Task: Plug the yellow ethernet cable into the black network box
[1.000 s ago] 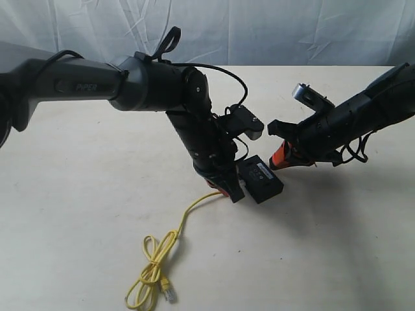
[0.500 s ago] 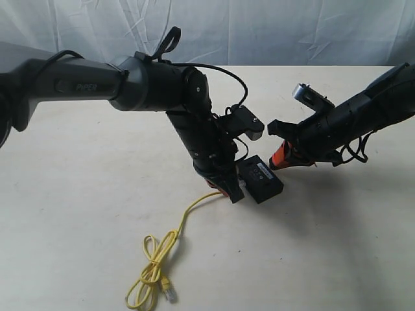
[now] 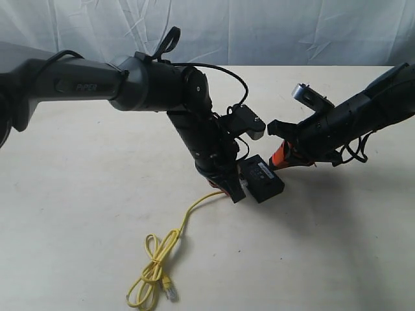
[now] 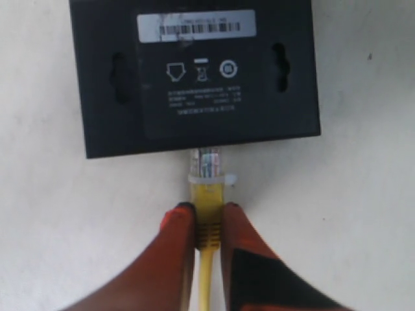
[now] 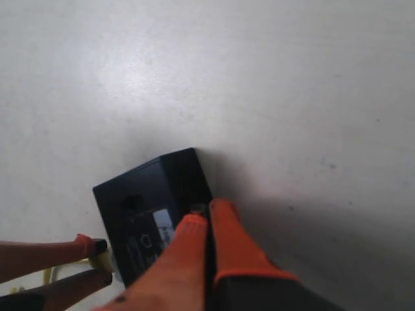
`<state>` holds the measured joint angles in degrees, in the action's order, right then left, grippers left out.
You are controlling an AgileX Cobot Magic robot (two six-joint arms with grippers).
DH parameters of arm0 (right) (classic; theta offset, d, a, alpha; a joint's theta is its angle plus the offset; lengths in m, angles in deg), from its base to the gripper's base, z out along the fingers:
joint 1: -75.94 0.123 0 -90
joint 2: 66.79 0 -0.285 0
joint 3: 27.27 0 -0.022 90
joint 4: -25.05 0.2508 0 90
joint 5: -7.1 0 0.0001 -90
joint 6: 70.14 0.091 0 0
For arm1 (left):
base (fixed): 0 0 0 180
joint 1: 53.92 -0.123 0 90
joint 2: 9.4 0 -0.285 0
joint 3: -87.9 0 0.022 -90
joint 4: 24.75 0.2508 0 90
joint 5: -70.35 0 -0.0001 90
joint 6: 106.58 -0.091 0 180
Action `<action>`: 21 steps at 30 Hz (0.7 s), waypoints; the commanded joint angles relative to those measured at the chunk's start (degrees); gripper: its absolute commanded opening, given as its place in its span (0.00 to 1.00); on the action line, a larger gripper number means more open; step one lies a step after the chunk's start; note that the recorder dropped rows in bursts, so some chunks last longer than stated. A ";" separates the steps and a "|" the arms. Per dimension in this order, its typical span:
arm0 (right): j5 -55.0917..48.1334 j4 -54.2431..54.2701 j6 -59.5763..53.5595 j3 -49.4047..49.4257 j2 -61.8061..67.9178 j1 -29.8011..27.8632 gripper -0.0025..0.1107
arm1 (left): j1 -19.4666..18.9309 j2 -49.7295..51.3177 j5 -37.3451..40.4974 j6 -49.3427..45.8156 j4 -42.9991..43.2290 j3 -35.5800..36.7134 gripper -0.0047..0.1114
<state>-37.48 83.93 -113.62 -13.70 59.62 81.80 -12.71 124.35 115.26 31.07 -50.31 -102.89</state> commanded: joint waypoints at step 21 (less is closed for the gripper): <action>-1.18 -0.01 -0.05 -0.10 -0.07 -0.10 0.01 | 0.09 -0.31 -3.76 -7.16 3.55 -0.33 0.04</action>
<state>-38.09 83.83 -113.62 -13.70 59.62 81.80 -12.71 124.35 112.72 25.49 -46.83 -102.89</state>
